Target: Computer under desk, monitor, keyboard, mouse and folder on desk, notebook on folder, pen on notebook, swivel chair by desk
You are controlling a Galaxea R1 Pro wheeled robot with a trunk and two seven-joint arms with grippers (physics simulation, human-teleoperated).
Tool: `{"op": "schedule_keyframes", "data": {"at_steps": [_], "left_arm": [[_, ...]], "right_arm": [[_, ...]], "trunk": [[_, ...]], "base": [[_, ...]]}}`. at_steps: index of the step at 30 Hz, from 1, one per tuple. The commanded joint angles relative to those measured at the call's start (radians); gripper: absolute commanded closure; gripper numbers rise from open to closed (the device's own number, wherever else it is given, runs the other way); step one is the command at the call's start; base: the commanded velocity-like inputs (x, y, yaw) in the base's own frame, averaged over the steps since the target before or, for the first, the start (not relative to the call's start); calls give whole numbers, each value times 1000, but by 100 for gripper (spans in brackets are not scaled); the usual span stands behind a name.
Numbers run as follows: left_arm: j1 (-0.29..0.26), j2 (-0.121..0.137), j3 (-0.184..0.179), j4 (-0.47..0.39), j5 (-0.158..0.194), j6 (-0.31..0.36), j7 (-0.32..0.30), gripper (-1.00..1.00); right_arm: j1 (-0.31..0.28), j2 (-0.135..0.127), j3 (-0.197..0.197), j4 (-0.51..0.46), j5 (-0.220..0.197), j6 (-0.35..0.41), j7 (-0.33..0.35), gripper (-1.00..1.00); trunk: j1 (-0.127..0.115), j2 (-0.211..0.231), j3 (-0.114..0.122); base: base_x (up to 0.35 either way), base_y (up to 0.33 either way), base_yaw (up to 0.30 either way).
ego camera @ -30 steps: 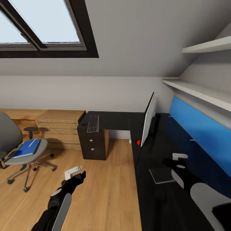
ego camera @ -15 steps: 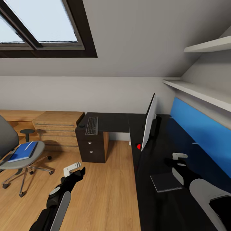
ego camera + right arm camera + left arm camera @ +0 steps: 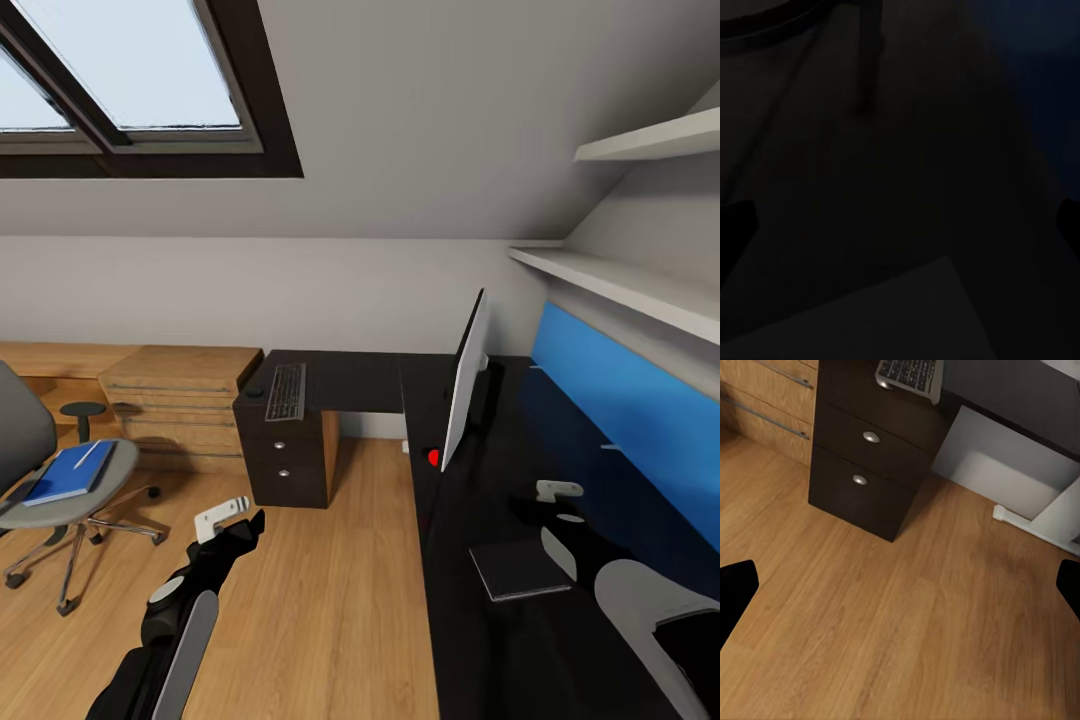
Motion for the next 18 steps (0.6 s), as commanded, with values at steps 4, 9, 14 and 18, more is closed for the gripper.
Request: {"op": "schedule_keyframes", "data": {"at_steps": [4, 9, 14, 18], "left_arm": [[-1, -1, 1, -3, 10, 4, 6, -100], [0, 0, 1, -4, 10, 4, 6, -100], [5, 0, 1, -4, 10, 4, 7, -100], [9, 0, 1, -4, 10, 4, 7, -100]], "right_arm": [[-1, -1, 9, 0, -10, -5, -3, -100], [-1, -1, 8, 0, -11, -6, -4, -100], [-1, -1, 9, 0, -11, -7, -4, -100], [-1, -1, 8, 0, -11, -7, -4, -100]], "trunk": [[16, -30, -15], [35, -65, -30], [54, -100, -46], [70, -128, -59]], "base": [[0, 0, 0], [0, 0, 0], [0, 0, 0], [0, 0, 0]]}}
